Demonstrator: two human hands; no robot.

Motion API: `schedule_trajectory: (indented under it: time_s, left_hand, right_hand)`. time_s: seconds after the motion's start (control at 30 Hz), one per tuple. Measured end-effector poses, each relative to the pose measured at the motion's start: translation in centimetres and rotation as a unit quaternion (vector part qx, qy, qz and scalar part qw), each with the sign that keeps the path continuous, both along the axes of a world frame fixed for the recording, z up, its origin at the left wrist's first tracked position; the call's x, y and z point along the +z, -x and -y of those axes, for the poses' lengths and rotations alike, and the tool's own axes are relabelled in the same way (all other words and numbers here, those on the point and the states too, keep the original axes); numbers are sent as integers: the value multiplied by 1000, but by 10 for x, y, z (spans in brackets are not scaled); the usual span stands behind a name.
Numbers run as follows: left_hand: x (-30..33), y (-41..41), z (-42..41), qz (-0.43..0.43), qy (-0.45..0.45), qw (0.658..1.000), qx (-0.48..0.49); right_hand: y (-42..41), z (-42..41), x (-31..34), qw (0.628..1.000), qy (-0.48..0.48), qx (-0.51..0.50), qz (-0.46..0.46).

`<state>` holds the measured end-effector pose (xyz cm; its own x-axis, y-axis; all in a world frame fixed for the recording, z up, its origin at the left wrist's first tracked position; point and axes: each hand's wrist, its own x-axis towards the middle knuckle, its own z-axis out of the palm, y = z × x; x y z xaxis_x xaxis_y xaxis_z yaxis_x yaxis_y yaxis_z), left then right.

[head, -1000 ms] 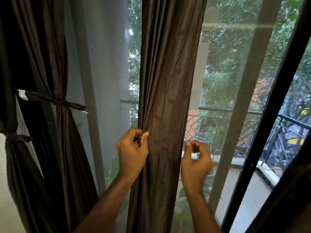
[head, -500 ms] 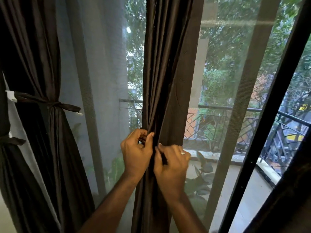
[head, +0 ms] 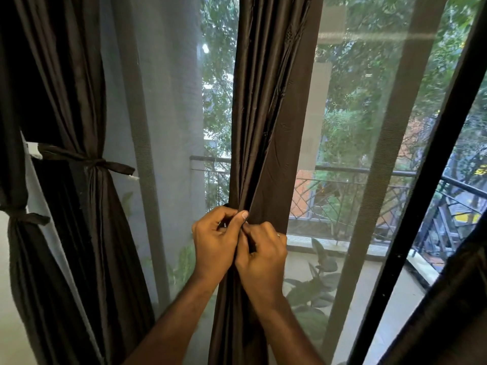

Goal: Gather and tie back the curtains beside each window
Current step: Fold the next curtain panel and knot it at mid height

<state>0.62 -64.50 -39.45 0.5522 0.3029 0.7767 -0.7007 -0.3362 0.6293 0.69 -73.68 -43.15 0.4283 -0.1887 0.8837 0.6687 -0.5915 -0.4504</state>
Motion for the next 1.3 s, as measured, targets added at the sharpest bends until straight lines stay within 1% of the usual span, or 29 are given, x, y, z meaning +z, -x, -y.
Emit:
schedule_trajectory:
  time_s: [0.1,0.2,0.23,0.3,0.37,0.4,0.47,0.53,0.67,0.83,0.9,1.0,1.1,1.23,1.3]
  left_hand:
    - [2,3,0,2,3,1000,-1]
    - [4,0,-6,4,-14,1000,26]
    - [5,-1,-9,4,-22,999,32]
    - [5,-2,-15,2,-34,999,37]
    - [4,-2,-20,0,-38,998,43]
    - [3,-2,-21,-1,-39,998,47]
    - [1,-2,-23,0,-40,998,54]
    - [1,-2,-22,4,-38,998,59]
    - [1,-2,-22,11,-41,997,70]
    - [1,-4,-22,8,-39,996,84]
    - [0,-5,-19,12,-34,996,85]
    - [1,-5,-12,19,-27,996,87]
    - [1,-5,-3,14,-29,997,64]
    - [1,1,-3,-21,22,999,12]
    - [0,3,-7,-30,32,999,-20]
  right_hand:
    - [0,1,3,1000,18,13,-3]
    - [1,12,3,997,27,74,-5]
    - [1,17,2,996,1,88,-12]
    - [0,31,2,992,-104,67,-35]
    - [-7,45,4,972,-216,25,-85]
    - [-11,50,4,961,-250,21,-121]
    - [-19,56,6,946,-274,41,-168]
    - [-21,56,7,943,-283,63,-163]
    - [-18,52,3,953,-281,36,-104]
    - [-9,48,0,967,-249,12,-54]
    - [-4,44,-1,975,-219,0,-28]
    - [5,23,-5,992,-124,30,10]
    - [5,3,-6,995,-66,66,21]
    - [-1,-2,-4,994,-65,85,10]
    - [0,-3,-4,994,-59,95,3]
